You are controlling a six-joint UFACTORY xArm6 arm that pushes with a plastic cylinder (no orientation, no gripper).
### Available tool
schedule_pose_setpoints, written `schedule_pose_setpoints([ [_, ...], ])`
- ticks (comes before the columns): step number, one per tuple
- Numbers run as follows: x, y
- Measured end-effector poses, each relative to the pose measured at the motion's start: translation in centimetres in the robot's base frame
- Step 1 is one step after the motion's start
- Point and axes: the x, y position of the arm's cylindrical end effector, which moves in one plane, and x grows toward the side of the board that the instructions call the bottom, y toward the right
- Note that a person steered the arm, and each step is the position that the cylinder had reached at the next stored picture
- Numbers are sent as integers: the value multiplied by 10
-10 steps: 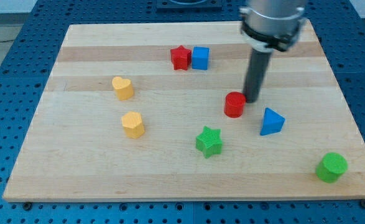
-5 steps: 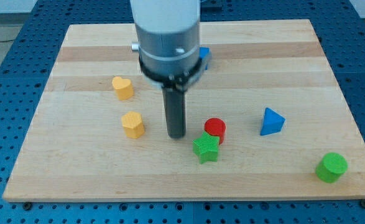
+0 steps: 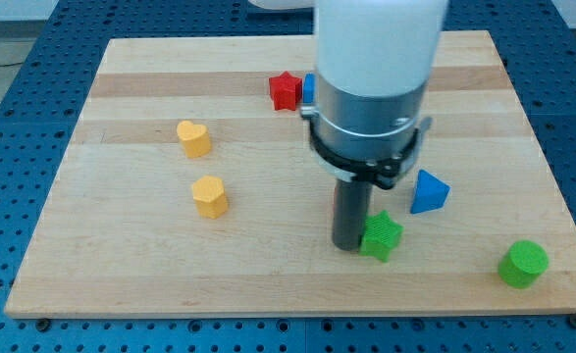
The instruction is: Push green star into a green circle
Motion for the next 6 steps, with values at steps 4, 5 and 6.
schedule_pose_setpoints([
  [4, 1, 56],
  [5, 1, 74],
  [6, 1, 87],
])
